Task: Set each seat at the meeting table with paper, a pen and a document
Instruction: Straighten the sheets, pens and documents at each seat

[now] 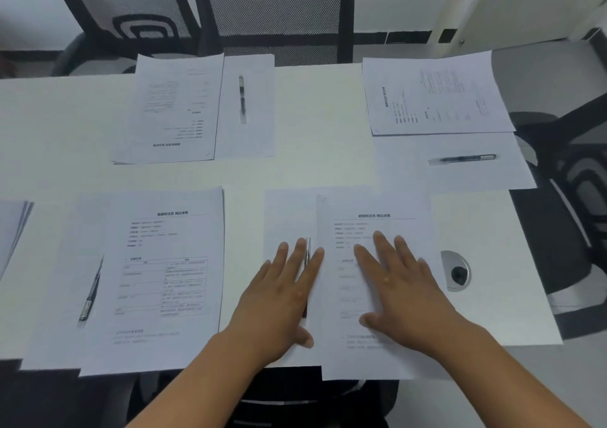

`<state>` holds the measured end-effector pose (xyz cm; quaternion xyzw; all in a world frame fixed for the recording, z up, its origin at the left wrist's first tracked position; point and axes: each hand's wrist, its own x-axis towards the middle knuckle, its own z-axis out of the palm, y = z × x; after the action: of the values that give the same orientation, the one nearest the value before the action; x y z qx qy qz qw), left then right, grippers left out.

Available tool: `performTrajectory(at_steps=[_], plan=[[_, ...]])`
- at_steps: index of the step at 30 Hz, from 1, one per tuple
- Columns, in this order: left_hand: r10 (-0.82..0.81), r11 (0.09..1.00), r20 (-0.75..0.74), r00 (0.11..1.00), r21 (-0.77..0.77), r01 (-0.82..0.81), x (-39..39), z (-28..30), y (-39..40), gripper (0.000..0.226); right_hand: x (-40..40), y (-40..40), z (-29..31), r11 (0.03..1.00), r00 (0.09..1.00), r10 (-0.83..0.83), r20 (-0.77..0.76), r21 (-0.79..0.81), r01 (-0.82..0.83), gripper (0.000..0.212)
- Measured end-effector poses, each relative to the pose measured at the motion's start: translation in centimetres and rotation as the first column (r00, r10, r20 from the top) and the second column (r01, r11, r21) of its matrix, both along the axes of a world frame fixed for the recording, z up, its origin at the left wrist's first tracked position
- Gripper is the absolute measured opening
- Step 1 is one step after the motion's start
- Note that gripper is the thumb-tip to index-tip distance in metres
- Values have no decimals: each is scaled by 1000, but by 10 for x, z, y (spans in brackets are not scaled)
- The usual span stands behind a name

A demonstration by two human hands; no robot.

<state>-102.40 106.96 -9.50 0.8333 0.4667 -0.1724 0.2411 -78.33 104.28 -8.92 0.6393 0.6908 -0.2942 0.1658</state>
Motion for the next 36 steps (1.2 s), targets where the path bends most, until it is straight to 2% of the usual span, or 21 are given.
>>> performTrajectory(at_steps=[10,23,36], plan=[[-26,1000,-50,998,-15,26,17,-2,-16,129,29,-4,4,999,999,18,49,-33,-16,112],[-39,999,-63,997,-21,37,20,0,-26,123,50,-10,5,999,998,-22,61,-44,25,112],[-17,1000,-57,998,-16,16,25,-1,-28,121,44,-1,1,999,998,5,55,-48,-3,112]])
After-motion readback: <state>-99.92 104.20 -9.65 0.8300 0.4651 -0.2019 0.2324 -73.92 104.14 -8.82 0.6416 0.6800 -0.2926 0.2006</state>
